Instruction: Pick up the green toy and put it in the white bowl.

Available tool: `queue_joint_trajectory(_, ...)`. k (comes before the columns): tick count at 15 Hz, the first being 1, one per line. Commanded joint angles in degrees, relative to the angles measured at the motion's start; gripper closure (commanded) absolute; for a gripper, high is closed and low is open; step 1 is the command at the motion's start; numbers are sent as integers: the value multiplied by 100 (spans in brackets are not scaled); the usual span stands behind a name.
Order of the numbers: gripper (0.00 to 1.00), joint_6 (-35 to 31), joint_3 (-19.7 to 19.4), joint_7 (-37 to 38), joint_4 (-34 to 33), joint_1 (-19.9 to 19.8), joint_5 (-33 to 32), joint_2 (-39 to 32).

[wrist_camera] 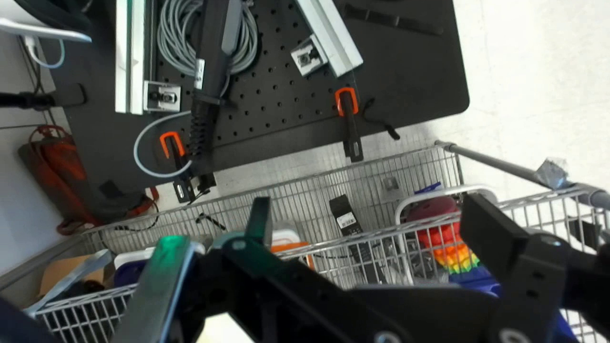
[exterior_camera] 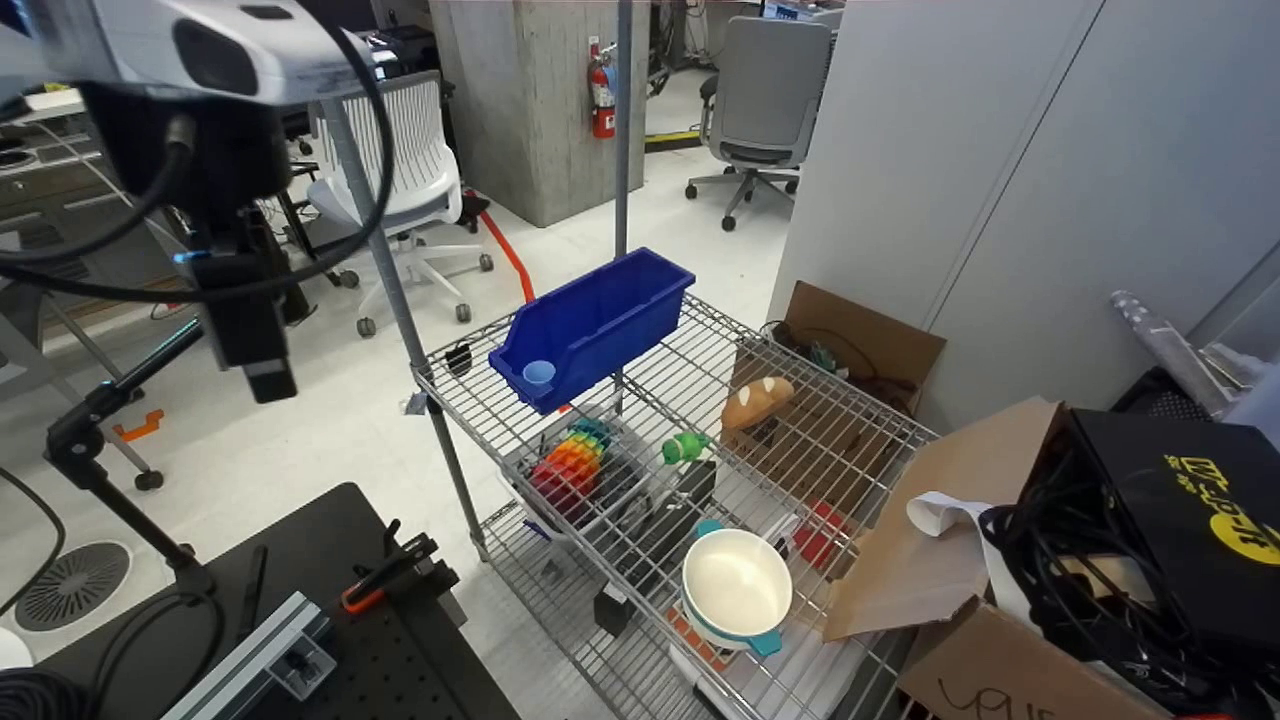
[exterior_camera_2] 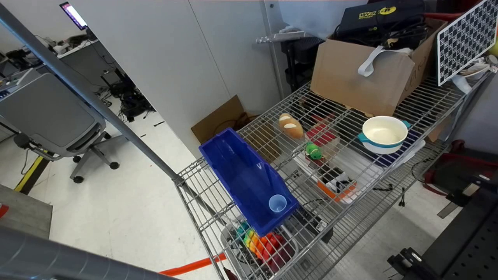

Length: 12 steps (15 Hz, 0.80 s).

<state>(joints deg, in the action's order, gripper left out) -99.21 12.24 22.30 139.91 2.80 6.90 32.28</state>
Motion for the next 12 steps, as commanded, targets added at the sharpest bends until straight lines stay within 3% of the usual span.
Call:
queue_joint_trajectory(1, 0, -1076, -24, 76, -265, -241, -382, -1044)
queue_joint_trajectory(6, 0, -2582, -244, 359, -1045, -440, -721, -2869)
queue_joint_trajectory(12, 0, -2935, -721, 498, -2994, -161, -579, -5056)
